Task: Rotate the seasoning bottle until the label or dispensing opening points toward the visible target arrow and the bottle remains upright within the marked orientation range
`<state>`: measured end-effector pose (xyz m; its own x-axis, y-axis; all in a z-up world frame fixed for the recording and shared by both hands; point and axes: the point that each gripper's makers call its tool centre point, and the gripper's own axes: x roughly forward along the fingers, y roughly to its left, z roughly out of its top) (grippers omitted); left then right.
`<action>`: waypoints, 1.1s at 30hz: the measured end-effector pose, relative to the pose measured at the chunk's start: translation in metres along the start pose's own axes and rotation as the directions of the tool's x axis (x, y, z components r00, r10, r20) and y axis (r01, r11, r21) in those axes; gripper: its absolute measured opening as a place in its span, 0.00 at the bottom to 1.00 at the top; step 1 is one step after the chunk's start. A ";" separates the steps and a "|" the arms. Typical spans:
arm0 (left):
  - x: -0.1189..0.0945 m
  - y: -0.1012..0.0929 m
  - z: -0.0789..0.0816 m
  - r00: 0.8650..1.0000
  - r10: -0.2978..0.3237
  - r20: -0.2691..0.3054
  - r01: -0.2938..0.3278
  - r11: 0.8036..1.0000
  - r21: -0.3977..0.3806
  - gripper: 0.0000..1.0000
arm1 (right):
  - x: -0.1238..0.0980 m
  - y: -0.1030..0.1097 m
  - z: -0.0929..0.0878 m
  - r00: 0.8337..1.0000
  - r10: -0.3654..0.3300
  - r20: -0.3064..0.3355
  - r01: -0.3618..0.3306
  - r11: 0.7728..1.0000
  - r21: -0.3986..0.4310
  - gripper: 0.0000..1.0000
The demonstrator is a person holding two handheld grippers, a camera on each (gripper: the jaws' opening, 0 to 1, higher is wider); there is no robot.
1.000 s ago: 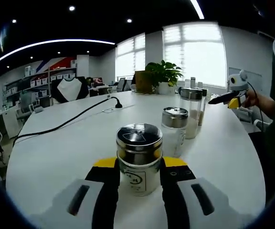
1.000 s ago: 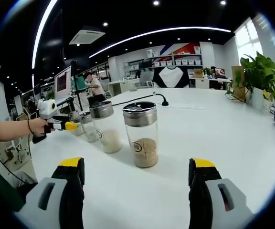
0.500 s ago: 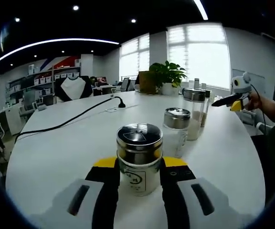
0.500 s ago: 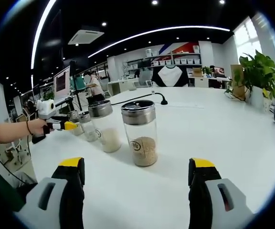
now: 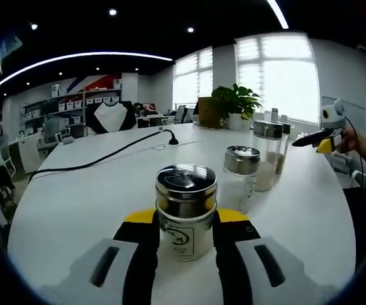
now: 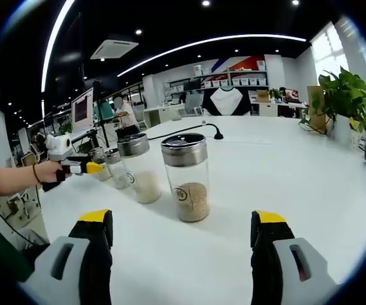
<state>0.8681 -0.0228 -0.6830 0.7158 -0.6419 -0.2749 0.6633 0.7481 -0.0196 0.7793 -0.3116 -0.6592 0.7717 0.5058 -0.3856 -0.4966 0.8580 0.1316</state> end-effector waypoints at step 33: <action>0.000 0.006 -0.002 0.962 0.274 0.011 -0.272 0.958 -0.093 0.34 | 0.000 0.003 0.004 1.000 0.007 0.014 -0.007 1.000 -0.015 0.91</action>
<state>0.8716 -0.0179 -0.6851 0.8725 -0.4144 -0.2591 0.4207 0.9066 -0.0332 0.7795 -0.3089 -0.6549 0.7735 0.5133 -0.3718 -0.5080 0.8529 0.1208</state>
